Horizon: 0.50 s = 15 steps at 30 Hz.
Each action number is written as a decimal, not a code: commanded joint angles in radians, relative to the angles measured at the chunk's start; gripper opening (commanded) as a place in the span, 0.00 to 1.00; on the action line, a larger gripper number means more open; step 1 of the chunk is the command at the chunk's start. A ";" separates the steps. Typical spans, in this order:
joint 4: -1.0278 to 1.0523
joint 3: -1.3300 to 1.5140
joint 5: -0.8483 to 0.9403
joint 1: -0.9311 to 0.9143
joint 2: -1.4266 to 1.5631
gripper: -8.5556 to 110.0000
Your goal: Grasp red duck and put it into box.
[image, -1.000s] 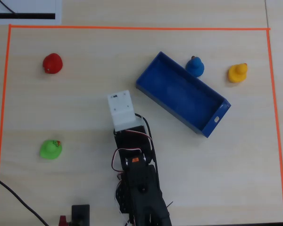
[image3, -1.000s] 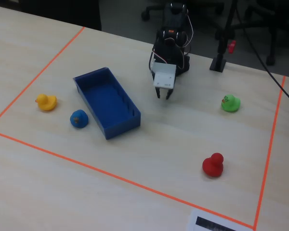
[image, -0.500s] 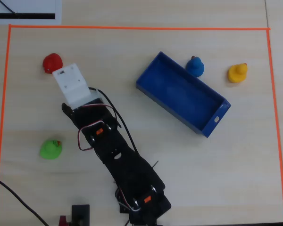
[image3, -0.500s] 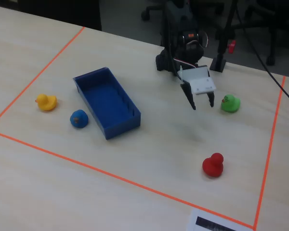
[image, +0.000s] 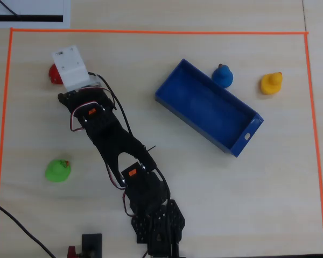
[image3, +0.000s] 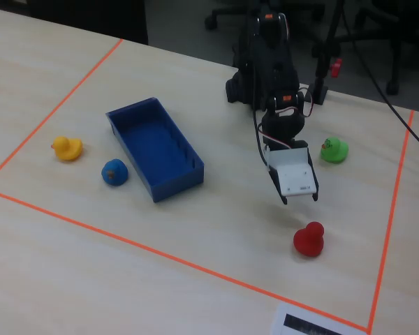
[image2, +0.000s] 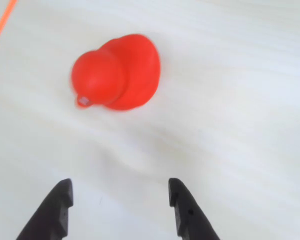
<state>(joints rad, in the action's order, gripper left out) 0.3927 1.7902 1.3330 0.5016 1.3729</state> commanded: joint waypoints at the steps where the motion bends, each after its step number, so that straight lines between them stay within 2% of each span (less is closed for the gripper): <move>1: 0.003 -0.146 -0.011 0.002 -0.052 0.30; 15: 0.067 -0.394 -0.034 0.014 -0.232 0.31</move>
<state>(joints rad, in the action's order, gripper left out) 0.4571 1.4956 1.3054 0.5031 1.1474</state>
